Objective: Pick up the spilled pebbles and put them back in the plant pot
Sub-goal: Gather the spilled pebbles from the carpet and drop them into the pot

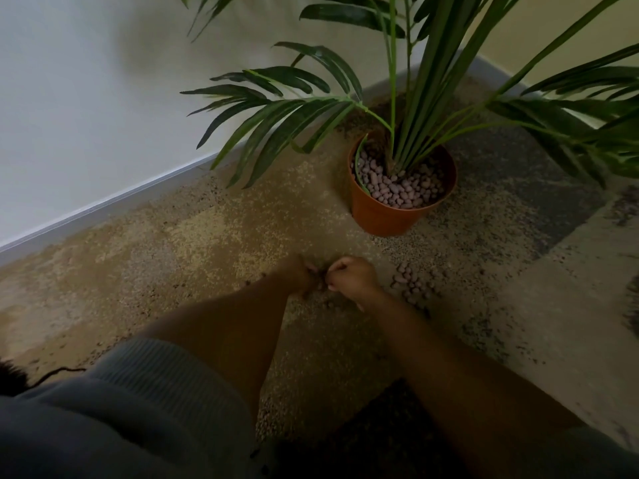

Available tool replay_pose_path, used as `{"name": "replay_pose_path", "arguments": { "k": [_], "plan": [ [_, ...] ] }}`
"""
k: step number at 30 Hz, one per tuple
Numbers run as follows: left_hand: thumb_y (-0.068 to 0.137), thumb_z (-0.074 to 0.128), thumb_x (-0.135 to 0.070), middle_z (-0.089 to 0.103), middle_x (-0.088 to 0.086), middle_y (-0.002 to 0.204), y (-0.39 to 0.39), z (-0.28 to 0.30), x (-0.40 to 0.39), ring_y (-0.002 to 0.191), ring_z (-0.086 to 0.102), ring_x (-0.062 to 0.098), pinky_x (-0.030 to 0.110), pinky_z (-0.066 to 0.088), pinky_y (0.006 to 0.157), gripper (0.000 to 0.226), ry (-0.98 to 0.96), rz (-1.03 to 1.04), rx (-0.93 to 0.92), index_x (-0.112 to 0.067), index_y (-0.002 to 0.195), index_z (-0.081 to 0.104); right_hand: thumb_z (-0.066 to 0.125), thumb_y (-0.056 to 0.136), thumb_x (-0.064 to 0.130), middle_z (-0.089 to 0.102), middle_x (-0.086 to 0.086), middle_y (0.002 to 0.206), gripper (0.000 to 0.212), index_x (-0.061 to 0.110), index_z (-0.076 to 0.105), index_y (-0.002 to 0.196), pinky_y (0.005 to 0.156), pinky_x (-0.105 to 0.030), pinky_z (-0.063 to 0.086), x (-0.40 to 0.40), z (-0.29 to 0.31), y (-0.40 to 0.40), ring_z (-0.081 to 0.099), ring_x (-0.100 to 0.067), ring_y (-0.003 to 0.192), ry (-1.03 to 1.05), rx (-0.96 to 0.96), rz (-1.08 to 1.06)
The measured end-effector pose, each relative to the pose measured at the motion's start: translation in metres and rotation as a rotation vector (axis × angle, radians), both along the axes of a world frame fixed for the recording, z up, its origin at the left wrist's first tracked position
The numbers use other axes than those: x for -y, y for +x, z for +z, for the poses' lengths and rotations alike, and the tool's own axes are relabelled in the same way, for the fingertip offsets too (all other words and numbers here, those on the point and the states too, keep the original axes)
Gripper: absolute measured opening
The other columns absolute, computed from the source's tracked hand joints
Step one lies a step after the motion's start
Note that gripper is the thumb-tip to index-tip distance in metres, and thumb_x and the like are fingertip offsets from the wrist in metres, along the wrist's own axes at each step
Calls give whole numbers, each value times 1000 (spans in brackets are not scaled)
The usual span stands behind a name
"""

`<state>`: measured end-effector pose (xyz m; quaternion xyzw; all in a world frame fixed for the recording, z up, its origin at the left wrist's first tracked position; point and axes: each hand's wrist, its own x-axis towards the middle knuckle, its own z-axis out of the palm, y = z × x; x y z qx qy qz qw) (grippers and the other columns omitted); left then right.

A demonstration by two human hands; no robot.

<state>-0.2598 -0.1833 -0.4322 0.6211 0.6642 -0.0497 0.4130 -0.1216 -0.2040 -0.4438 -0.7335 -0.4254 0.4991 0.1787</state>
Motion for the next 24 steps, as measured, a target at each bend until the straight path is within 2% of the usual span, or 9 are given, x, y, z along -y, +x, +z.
{"name": "replay_pose_path", "arguments": {
  "k": [2, 6, 8, 10, 13, 15, 17, 20, 24],
  "plan": [
    [92, 57, -12, 68, 7, 117, 1, 0, -1, 107, 64, 24, 30, 51, 88, 27, -27, 93, 66, -12, 117, 68, 64, 83, -2, 67, -11, 92, 10, 1, 68, 91, 75, -33, 60, -3, 7, 2, 64, -19, 83, -119, -251, -207],
    [91, 56, -12, 67, 15, 99, 2, 1, -2, 86, 63, 25, 37, 54, 88, 23, -94, 274, 179, -4, 109, 67, 54, 88, -10, 53, -11, 83, 13, 1, 60, 87, 74, -29, 56, -3, 22, 13, 52, -16, 75, -250, -556, -417],
    [92, 53, -14, 65, 14, 92, 3, 2, -4, 74, 60, 21, 32, 59, 70, 21, -137, 350, 225, -3, 105, 66, 50, 89, -10, 52, -10, 82, 14, 0, 59, 87, 85, -32, 54, -1, 20, 17, 50, -16, 73, -277, -661, -487],
    [96, 47, -17, 59, 11, 83, 7, 7, -3, 60, 53, 15, 24, 46, 51, 19, -194, 446, 288, -10, 87, 63, 47, 90, -8, 52, -10, 81, 15, 0, 58, 84, 90, -34, 53, -1, 17, 20, 48, -15, 70, -301, -763, -531],
    [98, 46, -17, 57, 5, 69, 13, 17, -2, 54, 51, 8, 16, 42, 41, 21, -279, 630, 464, -14, 82, 58, 53, 91, 1, 47, -6, 71, 10, 1, 57, 82, 79, -30, 56, -2, 17, 23, 44, -12, 62, -318, -841, -529],
    [99, 42, -13, 55, 0, 49, 15, 27, 2, 40, 49, 5, 11, 37, 34, 27, -316, 697, 584, -13, 76, 55, 59, 93, 8, 50, -5, 72, 12, 4, 59, 81, 67, -25, 56, -3, 21, 23, 48, -11, 67, -305, -837, -527],
    [98, 38, -13, 51, -1, 43, 16, 36, 1, 38, 45, 6, 13, 35, 36, 31, -349, 766, 682, -13, 72, 53, 61, 93, 7, 53, -5, 77, 10, 3, 61, 83, 60, -22, 55, -4, 28, 22, 52, -12, 72, -278, -820, -533],
    [96, 38, -19, 46, 0, 58, 21, 48, -4, 50, 38, 7, 15, 30, 43, 27, -358, 874, 792, -14, 74, 53, 54, 93, -2, 54, -9, 82, 10, -1, 61, 85, 67, -24, 55, -6, 45, 23, 55, -15, 79, -215, -862, -575],
    [100, 35, -18, 41, -6, 49, 37, 67, -19, 45, 32, 3, 11, 22, 39, 33, -304, 947, 894, -16, 70, 49, 48, 91, -5, 58, -13, 87, 10, -1, 58, 93, 76, -29, 56, -16, 77, 26, 58, -18, 86, -96, -989, -639]
  ]
}}
